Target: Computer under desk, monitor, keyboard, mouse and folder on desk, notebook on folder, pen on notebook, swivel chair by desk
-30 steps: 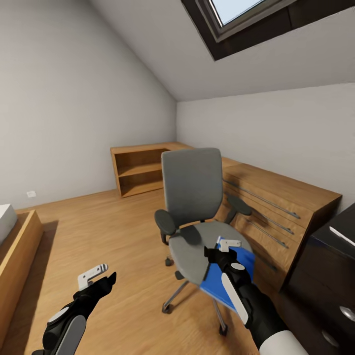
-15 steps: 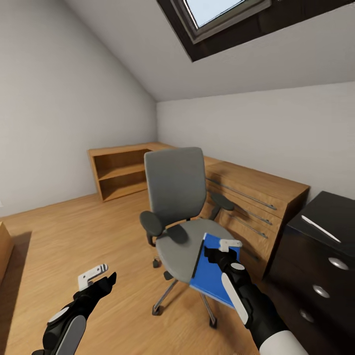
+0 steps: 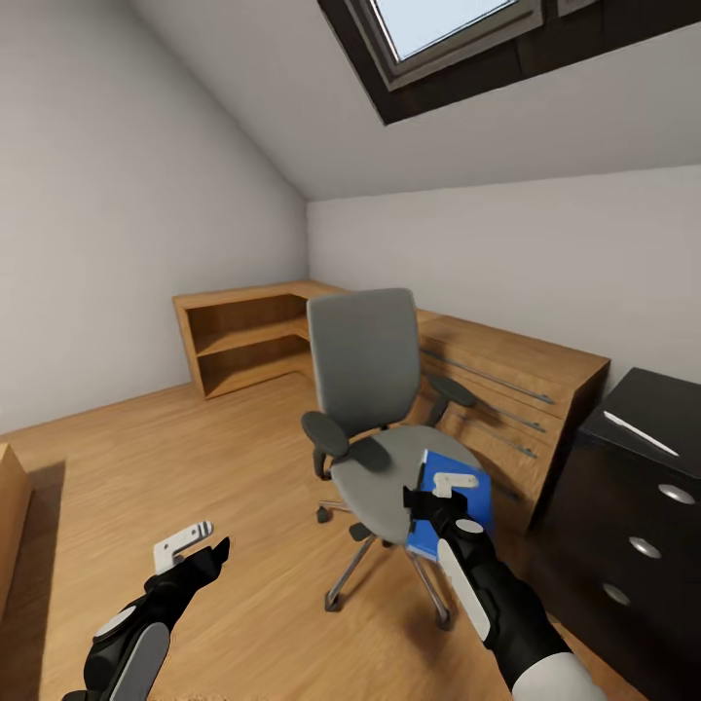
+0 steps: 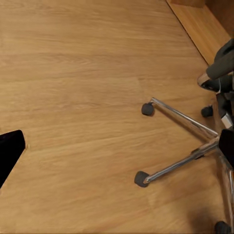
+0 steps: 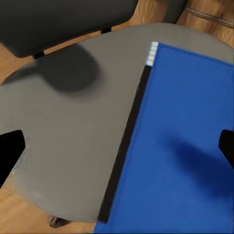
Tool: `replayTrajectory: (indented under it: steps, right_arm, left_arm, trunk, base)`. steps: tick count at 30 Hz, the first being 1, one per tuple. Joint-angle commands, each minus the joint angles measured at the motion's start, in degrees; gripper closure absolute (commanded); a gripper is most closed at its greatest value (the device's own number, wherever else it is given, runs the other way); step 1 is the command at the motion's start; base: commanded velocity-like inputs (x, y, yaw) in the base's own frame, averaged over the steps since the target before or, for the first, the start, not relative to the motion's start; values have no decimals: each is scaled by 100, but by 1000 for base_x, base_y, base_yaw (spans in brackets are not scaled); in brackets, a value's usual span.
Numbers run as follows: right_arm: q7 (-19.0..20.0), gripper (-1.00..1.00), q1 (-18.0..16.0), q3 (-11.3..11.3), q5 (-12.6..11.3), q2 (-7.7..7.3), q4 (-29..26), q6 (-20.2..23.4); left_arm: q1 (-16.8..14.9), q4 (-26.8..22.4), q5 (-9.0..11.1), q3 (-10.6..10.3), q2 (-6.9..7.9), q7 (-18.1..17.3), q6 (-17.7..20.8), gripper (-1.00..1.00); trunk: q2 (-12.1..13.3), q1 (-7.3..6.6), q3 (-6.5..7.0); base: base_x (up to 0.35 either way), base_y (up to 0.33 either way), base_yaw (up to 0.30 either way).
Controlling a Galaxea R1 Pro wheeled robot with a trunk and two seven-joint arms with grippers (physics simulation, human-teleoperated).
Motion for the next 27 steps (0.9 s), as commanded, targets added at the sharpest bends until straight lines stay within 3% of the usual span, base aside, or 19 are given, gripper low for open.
replayTrajectory:
  steps: [1,13,17,20,24,27]
  right_arm:
    - [-54,-100,-4,14,-58,-2,-9,19]
    - [-54,-100,-4,-8,-55,-11,-20,19]
    - [-52,-100,-4,-142,-63,-32,-28,13]
    - [-39,-100,-4,-562,-171,-80,-27,6]
    - [-11,-100,-4,-1334,-610,-123,-32,20]
    - [5,-100,-4,-1721,-882,-167,-33,34]
  left_arm:
    - [-4,-6,60,-13,7,58,6,-100]
    - [-4,-7,61,-7,17,49,8,-100]
    - [-4,-20,73,13,16,53,4,-100]
    - [-4,-42,83,36,12,56,-3,-100]
    - [-4,-67,93,46,9,57,-11,-100]
    - [-4,-80,94,41,6,59,-17,-100]
  trunk:
    - [-3,-1,-6]
    - [-3,-1,-6]
    - [-3,-1,-6]
    - [-3,-1,-6]
    - [-43,20,-24]
    - [-163,86,-78]
  base:
    - [-42,242,-4]
    - [-6,32,-1]
    - [0,2,0]
    - [0,0,0]
    - [0,0,0]
    - [0,0,0]
